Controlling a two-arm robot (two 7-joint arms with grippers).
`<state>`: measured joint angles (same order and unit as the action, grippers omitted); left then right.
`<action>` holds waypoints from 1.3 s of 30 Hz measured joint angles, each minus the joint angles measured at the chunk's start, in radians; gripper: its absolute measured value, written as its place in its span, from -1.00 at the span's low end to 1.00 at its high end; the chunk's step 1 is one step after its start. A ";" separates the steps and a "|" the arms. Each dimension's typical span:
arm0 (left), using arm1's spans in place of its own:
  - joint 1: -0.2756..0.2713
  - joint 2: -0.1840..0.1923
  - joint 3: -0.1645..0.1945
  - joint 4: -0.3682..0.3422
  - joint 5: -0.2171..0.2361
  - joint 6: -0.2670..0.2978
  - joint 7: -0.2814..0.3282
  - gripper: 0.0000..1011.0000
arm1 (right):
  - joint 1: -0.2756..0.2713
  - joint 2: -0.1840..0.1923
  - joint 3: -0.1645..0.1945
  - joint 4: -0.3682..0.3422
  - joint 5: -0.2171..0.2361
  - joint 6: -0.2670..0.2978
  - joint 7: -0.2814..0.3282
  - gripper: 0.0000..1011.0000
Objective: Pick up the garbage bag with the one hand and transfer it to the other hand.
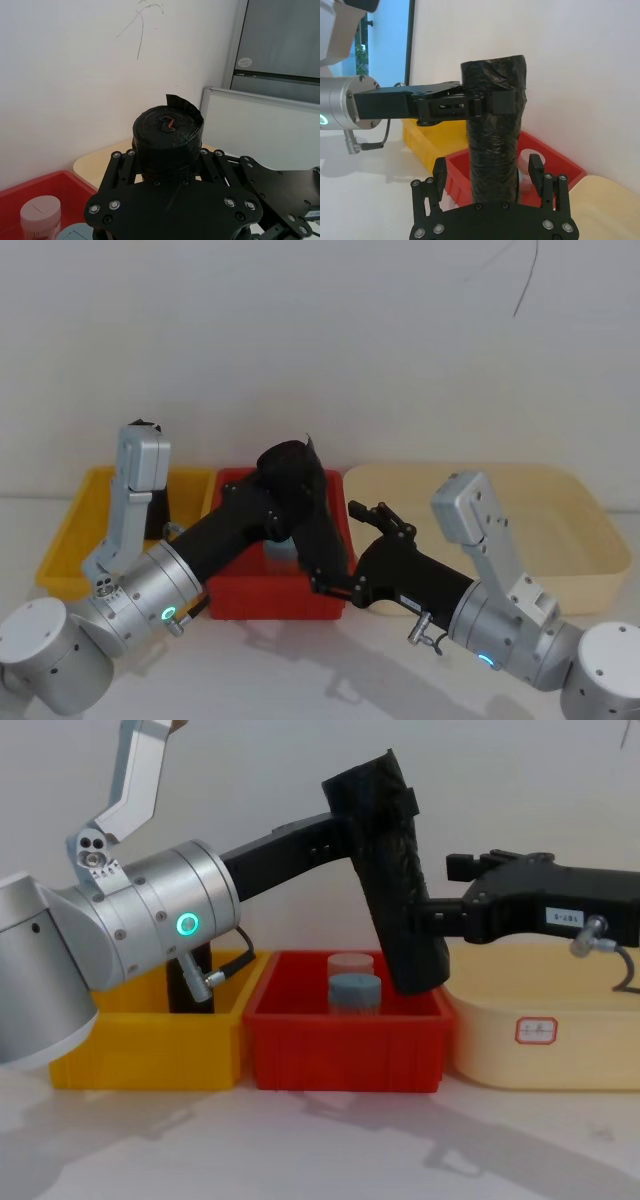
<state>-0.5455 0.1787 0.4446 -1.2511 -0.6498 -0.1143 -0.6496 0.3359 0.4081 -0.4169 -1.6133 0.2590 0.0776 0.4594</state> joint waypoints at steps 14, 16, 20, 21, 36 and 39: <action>0.000 0.000 0.000 0.000 0.000 0.000 0.000 -0.03 | 0.031 -0.002 -0.017 0.059 0.023 -0.023 0.027 0.98; 0.000 0.000 0.000 0.000 0.000 0.000 0.000 -0.03 | 0.040 -0.004 -0.025 0.075 0.025 -0.027 0.037 0.98; 0.000 0.000 0.000 0.000 0.000 0.000 0.000 -0.03 | 0.055 -0.009 -0.039 0.099 0.029 -0.033 0.055 0.98; 0.000 0.000 0.000 0.000 0.000 0.000 0.000 -0.03 | 0.062 -0.011 -0.045 0.111 0.029 -0.036 0.061 0.98; 0.000 0.000 0.000 0.000 0.000 0.000 0.000 -0.03 | 0.123 -0.037 -0.083 0.203 0.029 -0.055 0.085 0.98; 0.000 0.000 0.000 0.000 0.000 0.000 0.000 -0.03 | 0.133 -0.042 -0.088 0.215 0.026 -0.051 0.082 0.98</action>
<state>-0.5455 0.1788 0.4447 -1.2512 -0.6498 -0.1143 -0.6496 0.4687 0.3656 -0.5049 -1.3986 0.2848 0.0262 0.5418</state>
